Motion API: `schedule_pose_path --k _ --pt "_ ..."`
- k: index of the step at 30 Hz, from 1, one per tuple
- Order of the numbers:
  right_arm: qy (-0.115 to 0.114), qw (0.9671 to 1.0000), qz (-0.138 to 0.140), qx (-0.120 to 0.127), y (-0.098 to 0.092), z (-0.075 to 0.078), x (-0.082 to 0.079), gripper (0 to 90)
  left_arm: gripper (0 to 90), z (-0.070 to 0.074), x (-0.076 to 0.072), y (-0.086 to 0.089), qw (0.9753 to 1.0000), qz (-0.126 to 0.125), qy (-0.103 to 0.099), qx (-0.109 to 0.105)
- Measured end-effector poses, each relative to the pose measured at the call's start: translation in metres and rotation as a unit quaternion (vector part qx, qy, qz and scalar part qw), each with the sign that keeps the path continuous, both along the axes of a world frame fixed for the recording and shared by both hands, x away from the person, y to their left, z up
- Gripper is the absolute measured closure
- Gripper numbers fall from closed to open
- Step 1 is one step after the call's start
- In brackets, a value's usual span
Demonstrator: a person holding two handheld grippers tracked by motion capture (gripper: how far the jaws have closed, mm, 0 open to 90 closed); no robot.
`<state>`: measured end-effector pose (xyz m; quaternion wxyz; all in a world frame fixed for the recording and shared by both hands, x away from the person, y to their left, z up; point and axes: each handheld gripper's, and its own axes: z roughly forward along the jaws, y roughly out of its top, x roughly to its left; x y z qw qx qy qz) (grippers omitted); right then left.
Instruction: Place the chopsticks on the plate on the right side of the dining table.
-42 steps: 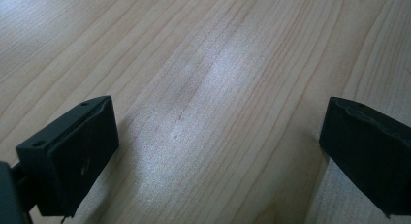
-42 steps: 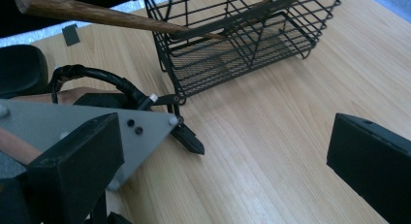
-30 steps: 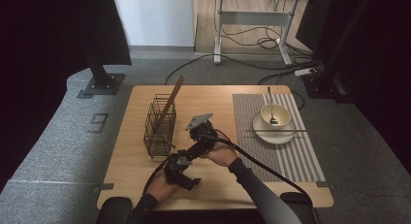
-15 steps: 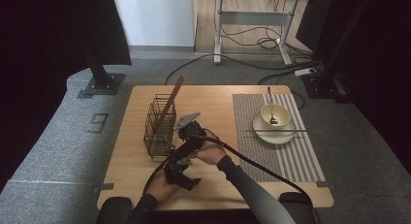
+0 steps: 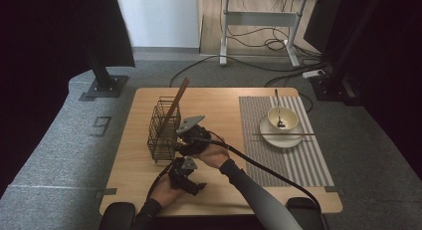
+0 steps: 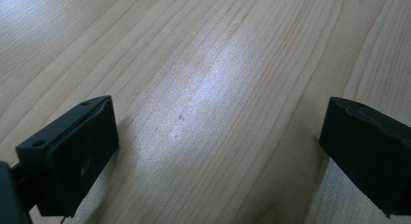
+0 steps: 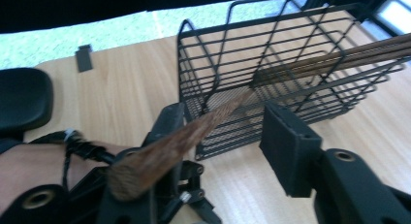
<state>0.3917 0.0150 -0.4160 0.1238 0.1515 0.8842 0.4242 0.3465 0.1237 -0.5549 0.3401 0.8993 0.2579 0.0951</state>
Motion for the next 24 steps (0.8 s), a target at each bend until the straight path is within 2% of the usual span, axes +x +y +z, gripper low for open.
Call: schedule_pose_path --k 1,4,6,9,11,16,24 --pt "-0.003 1.0000 -0.001 0.003 -0.001 0.001 0.001 58.2 0.0 0.000 0.000 0.000 1.0000 0.002 0.000 -0.002" --pt "-0.011 0.9998 -0.012 0.014 -0.001 0.003 0.002 67.9 0.0 0.001 0.001 0.001 0.9999 -0.007 -0.001 0.008" --pt "-0.011 0.9996 -0.014 0.022 -0.002 0.004 0.003 72.6 0.0 0.000 0.000 0.001 1.0000 -0.003 0.000 0.003" --pt "-0.028 0.9993 -0.019 0.016 -0.003 0.004 0.005 78.0 0.0 0.000 0.000 0.000 1.0000 -0.004 -0.001 0.002" --pt "-0.027 0.9993 -0.021 0.014 -0.004 0.004 0.006 81.7 0.0 0.000 0.000 0.001 1.0000 -0.004 -0.001 0.003" --pt "-0.024 0.9993 -0.024 0.017 -0.007 0.005 0.008 82.7 0.0 0.000 0.000 0.001 1.0000 -0.004 -0.001 0.003" --pt "0.002 0.9992 -0.016 0.037 -0.017 0.010 0.010 82.8 0.0 0.000 0.000 0.001 1.0000 -0.004 -0.001 0.003"
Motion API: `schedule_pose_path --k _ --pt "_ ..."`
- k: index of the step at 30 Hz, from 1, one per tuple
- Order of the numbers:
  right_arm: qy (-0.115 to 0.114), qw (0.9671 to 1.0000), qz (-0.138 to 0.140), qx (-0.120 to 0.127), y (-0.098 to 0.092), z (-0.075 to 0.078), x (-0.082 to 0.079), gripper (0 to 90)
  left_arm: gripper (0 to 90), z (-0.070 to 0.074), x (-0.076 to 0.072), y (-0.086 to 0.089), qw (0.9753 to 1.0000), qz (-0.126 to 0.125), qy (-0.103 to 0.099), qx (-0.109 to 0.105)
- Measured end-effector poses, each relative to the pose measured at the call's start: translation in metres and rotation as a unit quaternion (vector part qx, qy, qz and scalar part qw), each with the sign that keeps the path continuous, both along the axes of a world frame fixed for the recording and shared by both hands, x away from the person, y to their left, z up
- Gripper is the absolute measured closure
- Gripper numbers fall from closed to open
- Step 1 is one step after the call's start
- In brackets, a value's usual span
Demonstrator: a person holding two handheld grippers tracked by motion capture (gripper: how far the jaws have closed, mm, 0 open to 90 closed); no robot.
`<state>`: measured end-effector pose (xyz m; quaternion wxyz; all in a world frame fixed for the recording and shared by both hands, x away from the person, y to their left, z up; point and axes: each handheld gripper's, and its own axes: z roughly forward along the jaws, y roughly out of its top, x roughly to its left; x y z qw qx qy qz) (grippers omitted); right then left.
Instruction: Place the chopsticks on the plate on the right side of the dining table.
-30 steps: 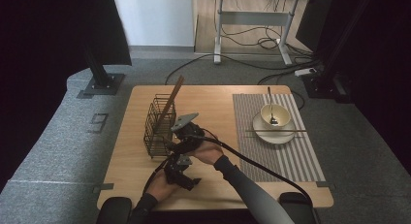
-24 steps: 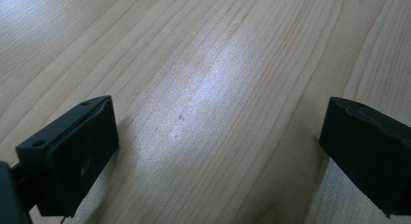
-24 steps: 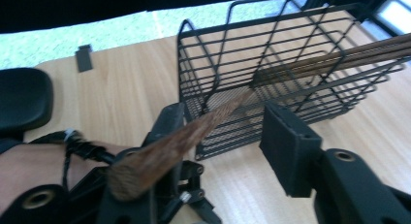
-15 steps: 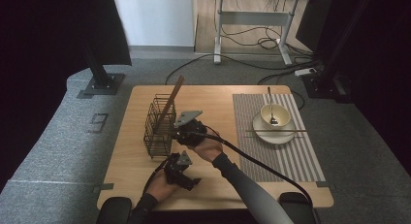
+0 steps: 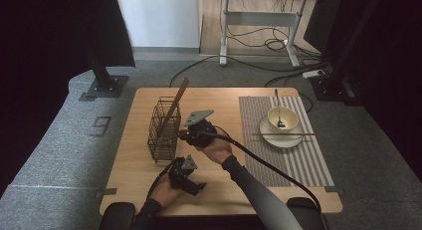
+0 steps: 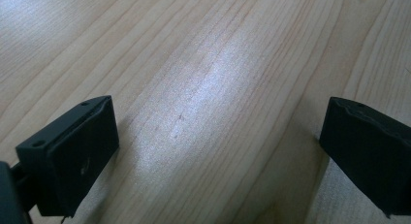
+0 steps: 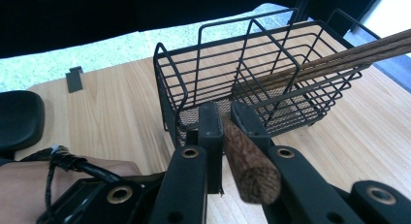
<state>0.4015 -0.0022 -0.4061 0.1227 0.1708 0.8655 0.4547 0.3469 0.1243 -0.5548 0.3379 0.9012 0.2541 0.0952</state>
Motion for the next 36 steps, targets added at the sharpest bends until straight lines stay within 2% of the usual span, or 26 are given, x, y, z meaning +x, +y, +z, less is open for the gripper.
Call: schedule_pose_path --k 5,17,36 --pt "0.017 0.9998 0.003 0.012 -0.009 0.005 0.001 82.8 0.0 0.000 0.000 0.000 1.0000 0.000 0.000 -0.001" --pt "0.026 0.9994 0.011 0.022 -0.027 0.022 -0.004 82.8 0.0 0.000 0.000 0.000 1.0000 0.000 0.000 0.001" --pt "0.015 0.9991 0.003 0.040 -0.061 0.051 -0.013 82.8 1.7 0.000 -0.001 0.000 1.0000 -0.002 -0.002 -0.003"
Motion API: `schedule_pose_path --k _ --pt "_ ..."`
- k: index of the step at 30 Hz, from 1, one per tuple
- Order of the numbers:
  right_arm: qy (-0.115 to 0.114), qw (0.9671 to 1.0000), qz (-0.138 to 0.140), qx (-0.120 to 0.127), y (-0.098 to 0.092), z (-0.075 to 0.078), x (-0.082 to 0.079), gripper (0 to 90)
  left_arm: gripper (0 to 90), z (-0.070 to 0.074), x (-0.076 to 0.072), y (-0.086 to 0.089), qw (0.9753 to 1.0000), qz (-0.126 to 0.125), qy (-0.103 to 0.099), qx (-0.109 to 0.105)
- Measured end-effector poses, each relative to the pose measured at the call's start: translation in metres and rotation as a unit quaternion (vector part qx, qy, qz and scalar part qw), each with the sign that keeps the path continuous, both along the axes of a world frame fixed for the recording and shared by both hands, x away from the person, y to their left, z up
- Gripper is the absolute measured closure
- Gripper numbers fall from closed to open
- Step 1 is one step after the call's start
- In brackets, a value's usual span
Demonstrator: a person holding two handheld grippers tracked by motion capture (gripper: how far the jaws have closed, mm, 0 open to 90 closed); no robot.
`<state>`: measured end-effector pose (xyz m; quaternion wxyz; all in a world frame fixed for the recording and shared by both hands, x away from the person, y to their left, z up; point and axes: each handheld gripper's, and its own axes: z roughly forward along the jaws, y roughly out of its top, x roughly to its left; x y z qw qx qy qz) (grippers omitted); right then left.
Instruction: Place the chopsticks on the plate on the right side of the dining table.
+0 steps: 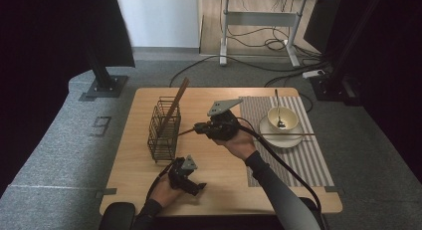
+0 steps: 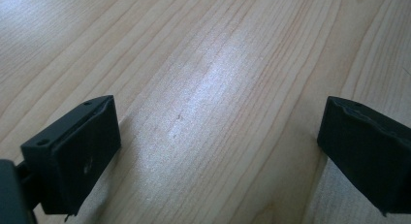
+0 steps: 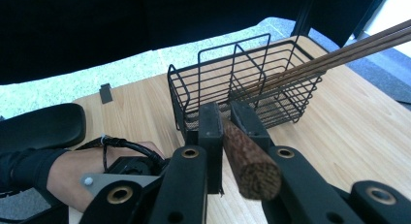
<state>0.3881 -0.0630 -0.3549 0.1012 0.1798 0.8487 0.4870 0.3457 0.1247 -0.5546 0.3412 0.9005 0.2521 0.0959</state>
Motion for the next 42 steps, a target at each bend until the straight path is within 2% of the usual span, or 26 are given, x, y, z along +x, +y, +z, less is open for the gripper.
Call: schedule_pose_path --k 10,18,24,34,42 --pt "-0.020 0.9996 -0.017 0.010 -0.024 0.018 -0.009 82.8 2.1 0.000 0.000 0.000 1.0000 0.000 0.000 -0.001" --pt "-0.026 0.9990 -0.034 0.009 -0.043 0.017 -0.015 82.8 2.1 0.000 0.000 0.000 1.0000 0.000 0.001 -0.001" --pt "-0.022 0.9984 -0.050 0.013 -0.058 0.006 -0.015 82.8 2.1 0.000 0.000 0.000 1.0000 0.000 0.001 -0.001" --pt "-0.013 0.9975 -0.067 0.021 -0.080 -0.026 -0.020 82.8 2.1 0.000 0.000 0.000 1.0000 0.001 0.001 -0.001" --pt "-0.019 0.9966 -0.078 0.019 -0.093 -0.046 -0.027 82.8 2.1 0.000 0.000 0.000 1.0000 0.001 0.001 -0.001"
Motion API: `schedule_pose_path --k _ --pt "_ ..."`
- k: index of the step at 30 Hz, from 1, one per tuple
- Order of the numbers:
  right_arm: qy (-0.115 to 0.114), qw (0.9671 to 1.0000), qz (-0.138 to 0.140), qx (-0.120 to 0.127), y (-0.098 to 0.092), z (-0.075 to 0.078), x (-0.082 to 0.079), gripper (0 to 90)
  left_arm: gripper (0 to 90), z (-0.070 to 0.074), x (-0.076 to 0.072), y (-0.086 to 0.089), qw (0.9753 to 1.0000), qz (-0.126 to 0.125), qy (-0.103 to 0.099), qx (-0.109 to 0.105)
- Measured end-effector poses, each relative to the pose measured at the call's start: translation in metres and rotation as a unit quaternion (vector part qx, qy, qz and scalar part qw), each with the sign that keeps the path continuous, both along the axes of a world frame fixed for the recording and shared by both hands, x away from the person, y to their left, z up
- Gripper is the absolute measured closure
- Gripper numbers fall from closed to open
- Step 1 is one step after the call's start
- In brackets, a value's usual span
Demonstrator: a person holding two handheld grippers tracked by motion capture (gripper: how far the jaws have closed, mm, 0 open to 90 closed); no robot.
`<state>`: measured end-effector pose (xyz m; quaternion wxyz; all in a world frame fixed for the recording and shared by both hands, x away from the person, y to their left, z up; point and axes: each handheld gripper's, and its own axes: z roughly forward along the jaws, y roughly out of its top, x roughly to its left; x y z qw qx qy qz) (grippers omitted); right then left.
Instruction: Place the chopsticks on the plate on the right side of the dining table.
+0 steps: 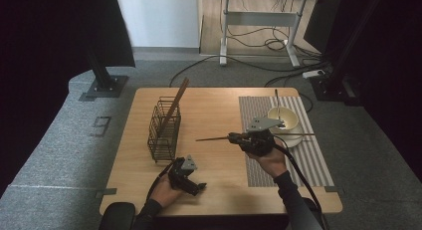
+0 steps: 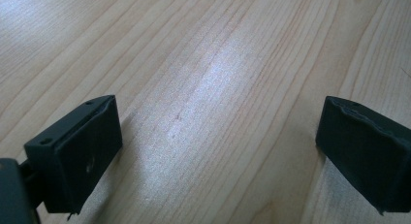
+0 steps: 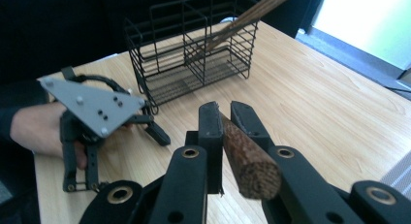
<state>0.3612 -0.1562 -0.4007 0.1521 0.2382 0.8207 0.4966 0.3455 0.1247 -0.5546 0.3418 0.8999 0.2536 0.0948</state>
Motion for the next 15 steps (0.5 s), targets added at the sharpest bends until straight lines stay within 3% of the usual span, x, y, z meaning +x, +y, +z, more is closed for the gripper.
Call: schedule_pose_path --k 15 --pt "0.016 0.9999 -0.001 0.004 -0.011 -0.032 -0.007 82.8 5.4 0.002 0.001 0.002 1.0000 -0.001 -0.003 0.003"
